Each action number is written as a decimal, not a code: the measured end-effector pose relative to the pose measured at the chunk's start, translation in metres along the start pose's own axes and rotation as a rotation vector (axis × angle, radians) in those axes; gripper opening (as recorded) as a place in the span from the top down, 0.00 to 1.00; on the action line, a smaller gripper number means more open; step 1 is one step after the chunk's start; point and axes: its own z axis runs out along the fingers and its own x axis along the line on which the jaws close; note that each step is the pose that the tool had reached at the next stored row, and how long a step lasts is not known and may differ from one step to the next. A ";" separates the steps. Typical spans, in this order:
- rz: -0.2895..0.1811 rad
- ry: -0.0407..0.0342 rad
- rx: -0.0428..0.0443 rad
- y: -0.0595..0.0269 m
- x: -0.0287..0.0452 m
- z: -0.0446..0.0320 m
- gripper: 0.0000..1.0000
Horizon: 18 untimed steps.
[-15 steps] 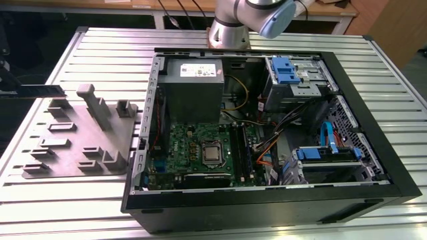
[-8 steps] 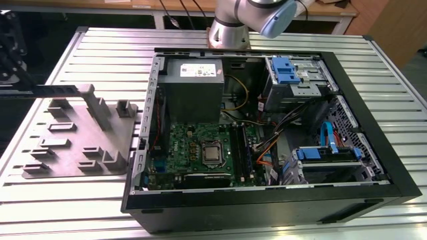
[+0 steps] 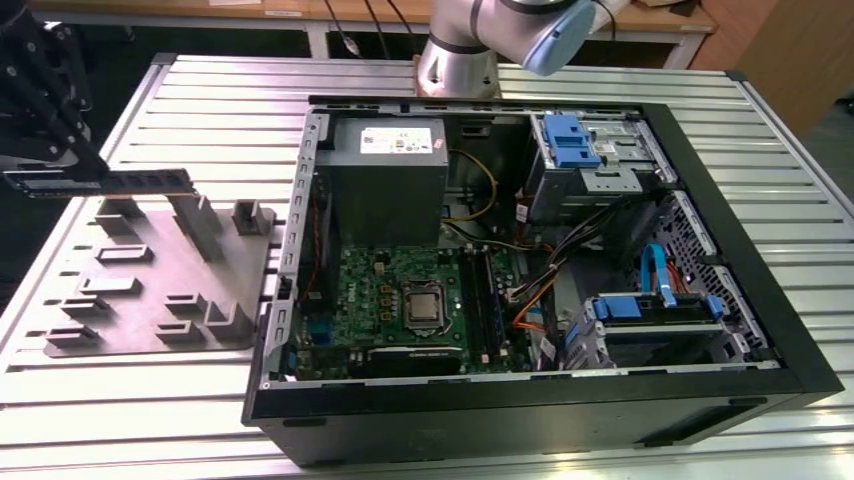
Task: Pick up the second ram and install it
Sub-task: 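Pick up the second ram and move it above second insertion slot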
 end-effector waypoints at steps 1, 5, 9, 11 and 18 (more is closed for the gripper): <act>0.000 -0.0002 -0.0001 -0.0002 -0.0001 -0.0011 0.89; 0.000 -0.0006 0.0002 -0.0006 -0.0002 -0.0071 0.89; 0.000 -0.0004 0.0000 -0.0010 -0.0003 -0.0075 0.89; 0.000 -0.0004 0.0000 -0.0040 -0.0002 -0.0074 0.89; 0.000 -0.0004 -0.0014 -0.0310 -0.0003 -0.0064 0.89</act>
